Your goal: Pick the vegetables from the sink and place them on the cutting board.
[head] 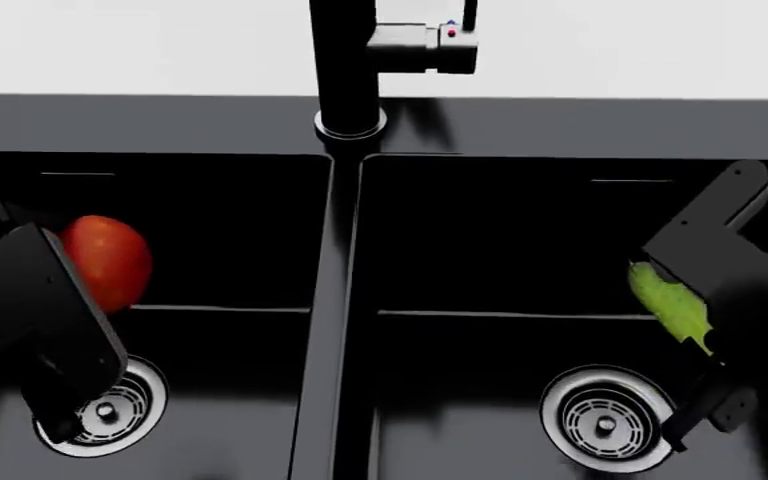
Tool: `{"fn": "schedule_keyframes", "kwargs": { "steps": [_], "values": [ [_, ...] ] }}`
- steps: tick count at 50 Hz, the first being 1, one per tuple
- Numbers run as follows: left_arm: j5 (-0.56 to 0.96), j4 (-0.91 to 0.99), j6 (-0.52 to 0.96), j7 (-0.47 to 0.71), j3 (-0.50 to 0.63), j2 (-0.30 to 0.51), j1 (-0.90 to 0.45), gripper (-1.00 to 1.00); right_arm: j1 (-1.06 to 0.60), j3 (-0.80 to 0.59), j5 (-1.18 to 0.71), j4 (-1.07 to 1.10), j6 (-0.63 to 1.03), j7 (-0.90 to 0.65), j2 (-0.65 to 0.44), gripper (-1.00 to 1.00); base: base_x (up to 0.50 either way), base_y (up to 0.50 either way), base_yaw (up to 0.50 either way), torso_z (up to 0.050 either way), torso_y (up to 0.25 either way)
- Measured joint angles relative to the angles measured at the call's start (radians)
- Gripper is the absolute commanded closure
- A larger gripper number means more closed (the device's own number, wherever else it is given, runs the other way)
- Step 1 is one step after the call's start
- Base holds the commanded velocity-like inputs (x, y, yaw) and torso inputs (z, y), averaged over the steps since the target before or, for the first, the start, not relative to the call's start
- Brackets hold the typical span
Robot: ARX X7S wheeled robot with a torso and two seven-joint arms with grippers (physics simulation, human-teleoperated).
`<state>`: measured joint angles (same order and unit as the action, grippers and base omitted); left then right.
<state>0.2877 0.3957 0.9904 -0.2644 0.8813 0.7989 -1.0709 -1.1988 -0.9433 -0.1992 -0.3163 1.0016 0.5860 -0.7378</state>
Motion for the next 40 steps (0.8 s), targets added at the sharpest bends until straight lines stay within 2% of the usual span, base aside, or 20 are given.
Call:
{"fn": "schedule_keyframes", "kwargs": {
  "steps": [10,23,40],
  "values": [
    [0.031,-0.032,-0.055,0.051,-0.065,-0.026,0.063,1.00,0.049,0.065,-0.020,0.220,0.051,-0.054,-0.077,1.00,0.00,0.00,0.00,0.000,0.250],
    [0.083,-0.087,-0.135,0.108,-0.163,-0.057,0.145,1.00,0.190,0.245,-0.093,0.428,0.037,-0.203,-0.156,1.00,0.00,0.00,0.00,0.000,0.250],
    [0.131,-0.112,-0.197,0.154,-0.248,-0.063,0.224,1.00,0.254,0.366,-0.163,0.631,0.118,-0.301,-0.201,1.00,-0.48,0.07,0.00,0.000,0.250]
  ]
}}
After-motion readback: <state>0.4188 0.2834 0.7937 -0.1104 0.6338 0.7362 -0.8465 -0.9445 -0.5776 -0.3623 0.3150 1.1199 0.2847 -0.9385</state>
